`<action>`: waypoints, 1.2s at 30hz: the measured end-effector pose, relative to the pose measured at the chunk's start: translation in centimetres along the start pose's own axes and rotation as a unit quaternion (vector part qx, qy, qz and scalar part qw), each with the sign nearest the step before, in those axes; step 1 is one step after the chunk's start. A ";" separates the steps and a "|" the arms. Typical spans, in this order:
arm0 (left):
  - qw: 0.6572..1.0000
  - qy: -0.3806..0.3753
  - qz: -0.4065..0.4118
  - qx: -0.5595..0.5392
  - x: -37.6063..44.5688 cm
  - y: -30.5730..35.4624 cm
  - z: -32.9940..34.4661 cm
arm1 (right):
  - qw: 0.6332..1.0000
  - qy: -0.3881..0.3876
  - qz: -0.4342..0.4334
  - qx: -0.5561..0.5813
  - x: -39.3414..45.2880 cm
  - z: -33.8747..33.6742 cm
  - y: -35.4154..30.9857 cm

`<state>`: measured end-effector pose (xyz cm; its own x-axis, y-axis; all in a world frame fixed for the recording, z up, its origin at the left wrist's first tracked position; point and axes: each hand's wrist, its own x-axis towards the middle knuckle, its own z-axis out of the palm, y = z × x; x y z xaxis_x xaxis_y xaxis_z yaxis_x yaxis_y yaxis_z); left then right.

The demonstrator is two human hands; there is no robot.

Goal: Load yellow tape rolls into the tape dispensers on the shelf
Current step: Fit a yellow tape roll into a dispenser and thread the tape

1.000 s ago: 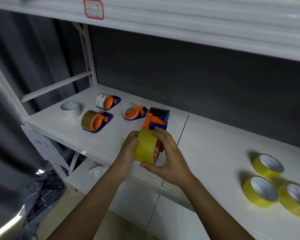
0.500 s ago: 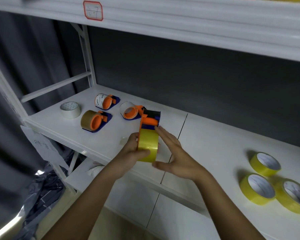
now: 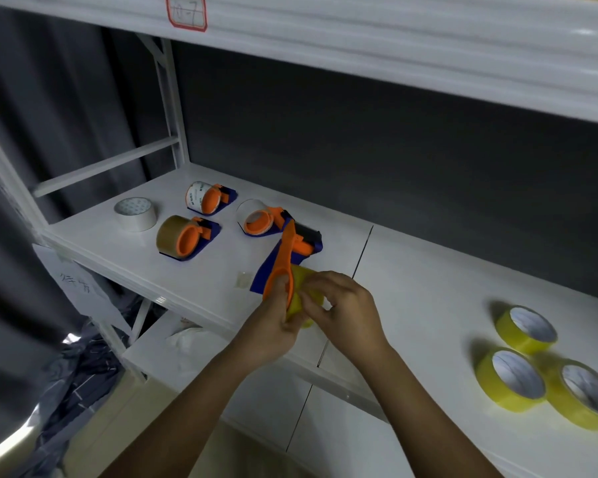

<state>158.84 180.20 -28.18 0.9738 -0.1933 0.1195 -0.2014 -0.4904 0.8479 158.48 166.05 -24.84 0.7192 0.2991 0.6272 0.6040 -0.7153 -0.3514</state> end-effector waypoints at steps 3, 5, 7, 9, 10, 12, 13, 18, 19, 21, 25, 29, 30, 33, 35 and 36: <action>0.998 -0.034 -0.028 -0.040 -0.1 -0.8 0.6 | 1.000 -0.012 0.017 -0.016 -0.5 1.0 0.5; 0.996 -0.062 -0.031 -0.055 0.0 -1.4 1.1 | 0.999 -0.022 0.033 -0.038 -0.9 1.7 0.9; 0.993 -0.089 -0.050 -0.052 0.3 -2.2 1.6 | 0.997 -0.013 0.078 -0.003 -1.3 2.1 1.5; 0.990 -0.101 -0.062 -0.082 0.3 -2.7 1.9 | 0.990 -0.014 0.125 0.069 -1.7 2.2 2.3; 0.987 -0.101 -0.059 -0.105 0.4 -3.0 2.2 | 0.986 -0.023 0.134 0.094 -2.0 2.2 2.5; 0.984 -0.111 -0.049 -0.132 0.8 -3.5 2.4 | 0.985 -0.047 0.135 0.101 -2.4 2.3 2.8; 0.982 -0.121 -0.041 -0.138 1.0 -3.6 2.5 | 0.985 -0.057 0.137 0.091 -2.5 2.4 2.9; 0.966 -0.129 -0.071 -0.215 2.4 -3.5 2.2 | 0.989 -0.092 0.117 0.027 -1.0 2.3 3.2; 0.963 -0.128 -0.081 -0.222 2.7 -3.5 2.0 | 0.989 -0.106 0.105 0.010 -0.5 2.3 3.3; 0.961 -0.126 -0.091 -0.229 3.1 -3.7 1.8 | 0.984 -0.146 0.097 -0.016 0.4 2.6 3.3; 0.957 -0.097 -0.111 -0.251 3.1 -4.2 1.5 | 0.958 -0.243 0.089 -0.126 2.6 4.3 3.1; 0.955 -0.115 -0.124 -0.242 3.6 -4.2 1.4 | 0.937 -0.274 0.086 -0.199 4.3 5.1 2.6; 0.955 -0.117 -0.127 -0.242 3.8 -4.1 1.3 | 0.935 -0.283 0.090 -0.194 4.6 4.9 2.7; 0.945 -0.127 -0.142 -0.267 3.8 -4.2 1.2 | 0.935 -0.313 0.130 -0.103 5.3 3.8 3.7; 0.943 -0.133 -0.144 -0.268 3.8 -4.3 1.1 | 0.929 -0.331 0.164 -0.027 5.4 3.0 4.1; 0.943 -0.136 -0.140 -0.270 3.7 -4.3 1.1 | 0.925 -0.335 0.176 -0.004 5.3 2.9 4.1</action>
<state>163.24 180.70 -31.97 0.9027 -0.3677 -0.2236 0.2147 -0.0655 0.9745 165.75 166.50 -24.97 0.9241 0.3691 -0.0989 0.2906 -0.8469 -0.4453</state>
